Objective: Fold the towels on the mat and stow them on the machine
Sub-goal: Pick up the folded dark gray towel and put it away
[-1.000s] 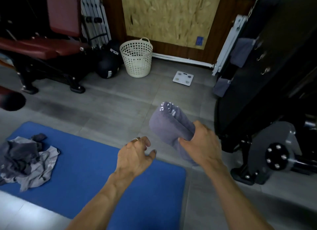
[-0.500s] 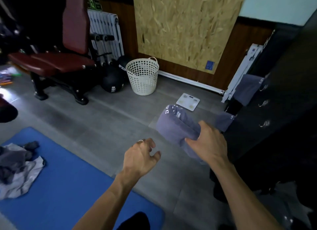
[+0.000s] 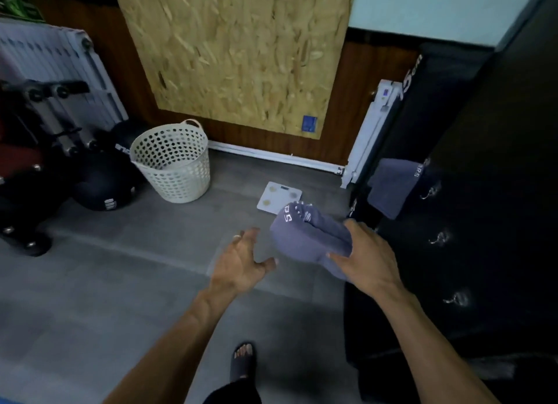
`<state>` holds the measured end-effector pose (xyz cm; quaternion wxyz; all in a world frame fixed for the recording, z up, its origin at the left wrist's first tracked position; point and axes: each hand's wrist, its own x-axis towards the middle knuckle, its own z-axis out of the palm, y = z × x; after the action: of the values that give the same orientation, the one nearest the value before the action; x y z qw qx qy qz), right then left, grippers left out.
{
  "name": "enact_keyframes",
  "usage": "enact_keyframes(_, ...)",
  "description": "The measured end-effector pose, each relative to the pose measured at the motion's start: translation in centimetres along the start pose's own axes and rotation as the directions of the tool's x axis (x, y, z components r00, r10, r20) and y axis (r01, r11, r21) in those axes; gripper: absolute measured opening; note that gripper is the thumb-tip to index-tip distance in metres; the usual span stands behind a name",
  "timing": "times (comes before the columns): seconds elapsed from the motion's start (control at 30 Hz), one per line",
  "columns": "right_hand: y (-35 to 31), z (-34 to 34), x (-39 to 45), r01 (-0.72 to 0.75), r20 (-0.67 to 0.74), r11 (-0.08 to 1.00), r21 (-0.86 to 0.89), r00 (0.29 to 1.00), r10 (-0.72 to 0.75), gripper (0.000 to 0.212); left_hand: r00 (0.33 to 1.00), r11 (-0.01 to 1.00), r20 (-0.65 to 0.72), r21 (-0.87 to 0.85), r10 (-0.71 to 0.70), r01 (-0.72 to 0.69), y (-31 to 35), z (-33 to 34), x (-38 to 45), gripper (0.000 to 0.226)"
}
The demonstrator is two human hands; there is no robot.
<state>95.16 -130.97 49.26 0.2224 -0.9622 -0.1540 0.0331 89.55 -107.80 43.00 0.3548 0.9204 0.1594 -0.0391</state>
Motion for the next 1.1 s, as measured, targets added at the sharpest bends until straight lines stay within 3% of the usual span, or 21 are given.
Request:
enact_keyframes(0.1, 1.3, -0.9, 5.5, 0.026, 0.007, 0.999, -0.021, 1.0, -0.026, 0.032, 0.978, 0.965, 0.12, -0.22, 0.168, -0.139, 3.1, -1.3, 7.8, 0.092)
enact_keyframes(0.23, 3.6, -2.4, 11.0, -0.052, 0.004, 0.999, -0.004, 0.999, 0.052, 0.037, 0.913, 0.879, 0.198, -0.402, 0.357, -0.257, 7.6, -1.3, 15.9, 0.055)
enact_keyframes(0.37, 6.0, -3.6, 15.0, -0.141, -0.038, 0.977, 0.158, 0.988, 0.149, 0.077, 0.837, 0.848, 0.249, -0.366, 0.487, -0.385, 11.1, 1.3, 21.8, 0.043)
enact_keyframes(0.47, 7.7, -2.8, 17.7, -0.085, -0.141, 0.901, 0.424, 0.977, 0.158, 0.047, 0.788, 0.819, 0.252, -0.305, 0.562, -0.486, 13.5, 4.0, 25.5, 0.039)
enact_keyframes(0.57, 10.3, -2.2, 20.5, -0.204, -0.038, 0.776, 0.597, 0.959, 0.281, 0.024, 0.763, 0.824, 0.316, -0.278, 0.564, -0.493, 15.3, 6.8, 28.2, 0.041)
enact_keyframes(0.7, 14.5, -2.6, 22.6, -0.26, 0.021, 0.758, 0.598, 0.951, 0.31, 0.015, 0.682, 0.841, 0.505, -0.207, 0.529, -0.5, 17.9, 9.5, 31.6, 0.043)
enact_keyframes(0.77, 16.1, -2.7, 22.4, -0.286, 0.039, 0.738, 0.611, 0.942, 0.333, 0.015, 0.671, 0.857, 0.534, -0.293, 0.514, -0.424, 20.2, 10.4, 33.8, 0.049)
enact_keyframes(0.83, 17.4, -2.7, 22.0, -0.354, 0.091, 0.696, 0.625, 0.918, 0.385, 0.027, 0.64, 0.848, 0.559, -0.389, 0.528, -0.361, 23.0, 11.8, 36.0, 0.036)
enact_keyframes(0.9, 18.8, -2.7, 21.8, -0.399, 0.1, 0.644, 0.652, 0.888, 0.449, 0.034, 0.454, 0.831, 0.696, -0.473, 0.556, -0.294, 25.3, 14.4, 37.6, 0.032)
enact_keyframes(0.97, 19.6, -2.5, 21.3, -0.415, 0.06, 0.567, 0.712, 0.84, 0.539, 0.036, 0.269, 0.88, 0.847, -0.392, 0.459, -0.27, 27.0, 17.0, 38.6, 0.031)
enact_keyframes(1.03, 19.8, -2.1, 20.7, -0.415, 0.014, 0.475, 0.776, 0.764, 0.645, 0.036, 0.07, 0.901, 0.941, -0.295, 0.332, -0.317, 29.1, 18.7, 39.6, 0.024)
enact_keyframes(1.1, 19.8, -1.2, 20.3, -0.36, -0.035, 0.364, 0.859, 0.667, 0.744, 0.034, -0.134, 0.852, 0.957, -0.29, 0.257, -0.436, 31.4, 20.3, 40.5, 0.027)
